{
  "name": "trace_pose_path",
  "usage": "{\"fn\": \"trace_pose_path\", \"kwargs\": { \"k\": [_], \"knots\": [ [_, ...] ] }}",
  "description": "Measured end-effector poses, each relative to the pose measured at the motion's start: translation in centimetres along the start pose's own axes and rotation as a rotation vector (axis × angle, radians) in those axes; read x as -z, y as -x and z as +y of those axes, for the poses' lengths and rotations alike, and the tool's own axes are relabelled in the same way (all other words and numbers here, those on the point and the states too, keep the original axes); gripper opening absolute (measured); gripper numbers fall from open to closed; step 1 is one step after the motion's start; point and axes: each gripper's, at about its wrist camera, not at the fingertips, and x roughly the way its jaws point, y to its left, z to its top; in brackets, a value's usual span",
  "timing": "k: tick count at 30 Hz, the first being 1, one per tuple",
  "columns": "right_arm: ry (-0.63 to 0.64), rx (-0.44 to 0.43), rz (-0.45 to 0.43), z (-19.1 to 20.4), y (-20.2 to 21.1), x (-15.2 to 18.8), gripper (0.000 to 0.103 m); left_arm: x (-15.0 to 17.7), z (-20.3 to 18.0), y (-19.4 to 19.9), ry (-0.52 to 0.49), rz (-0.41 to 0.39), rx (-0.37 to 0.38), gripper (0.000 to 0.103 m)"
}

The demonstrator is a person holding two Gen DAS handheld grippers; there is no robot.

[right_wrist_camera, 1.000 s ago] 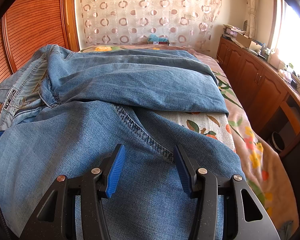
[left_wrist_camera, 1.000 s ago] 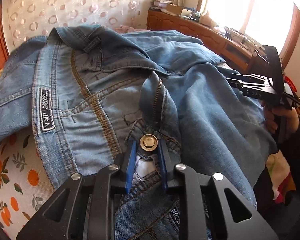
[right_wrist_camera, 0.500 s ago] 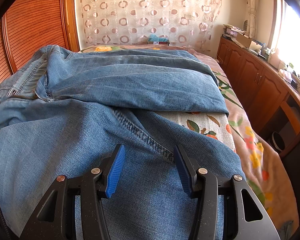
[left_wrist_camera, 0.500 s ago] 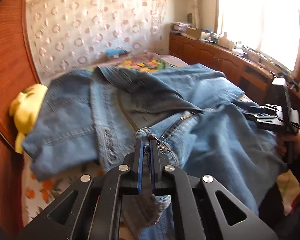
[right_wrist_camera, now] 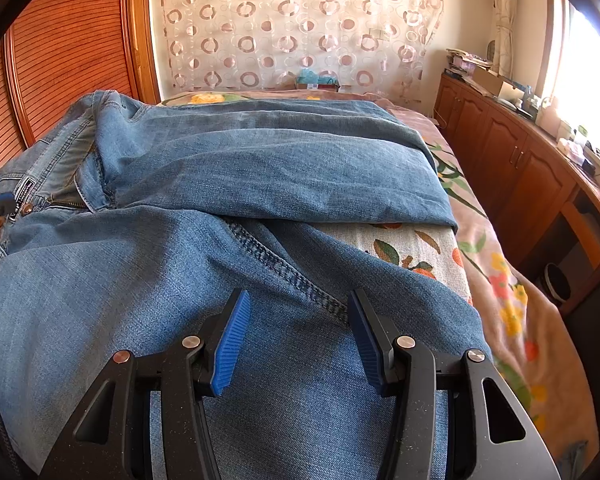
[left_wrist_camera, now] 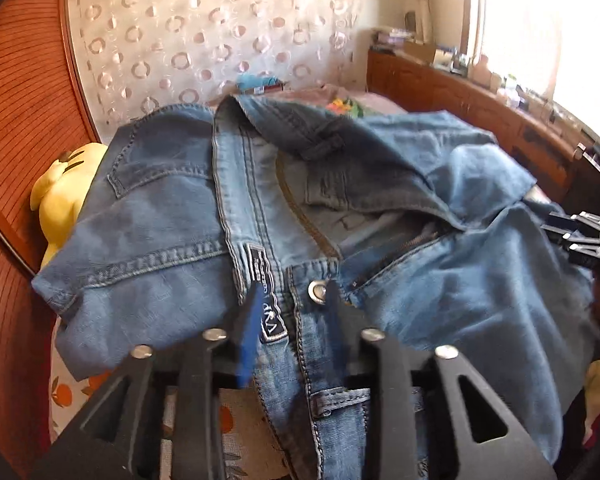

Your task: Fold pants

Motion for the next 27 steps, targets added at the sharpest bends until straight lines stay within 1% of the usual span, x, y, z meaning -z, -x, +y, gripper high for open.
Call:
{"fn": "trace_pose_path", "kwargs": {
  "k": [1, 2, 6, 10, 12, 19, 23, 26, 27],
  "knots": [
    [0.000, 0.000, 0.000, 0.0, 0.0, 0.0, 0.053, -0.1, 0.0, 0.3, -0.004, -0.015, 0.004, 0.050],
    [-0.001, 0.000, 0.000, 0.0, 0.0, 0.0, 0.053, -0.3, -0.2, 0.3, -0.007, -0.024, 0.005, 0.051],
    [0.000, 0.000, 0.000, 0.0, 0.0, 0.0, 0.053, -1.1, -0.6, -0.2, -0.012, -0.026, -0.008, 0.051],
    [0.000, 0.000, 0.000, 0.1, 0.0, 0.0, 0.053, -2.6, -1.1, -1.3, -0.004, -0.019, 0.032, 0.051],
    [0.001, 0.000, 0.000, 0.0, 0.0, 0.0, 0.053, -3.4, -1.3, -2.1, -0.008, -0.013, 0.029, 0.051],
    [0.001, 0.000, 0.000, 0.1, 0.0, 0.0, 0.053, -6.5, -1.9, -7.0, -0.011, 0.073, 0.035, 0.051],
    [-0.002, -0.004, -0.002, 0.1, 0.0, 0.0, 0.053, -7.6, -2.0, -9.8, 0.036, 0.128, 0.054, 0.051],
    [-0.005, -0.007, -0.003, 0.1, 0.0, 0.0, 0.053, -8.0, -2.6, -11.7, 0.018, 0.166, 0.031, 0.051],
    [-0.006, -0.008, -0.005, 0.1, 0.0, 0.0, 0.053, -8.1, -2.8, -11.8, 0.011, 0.161, 0.032, 0.051]
  ]
}}
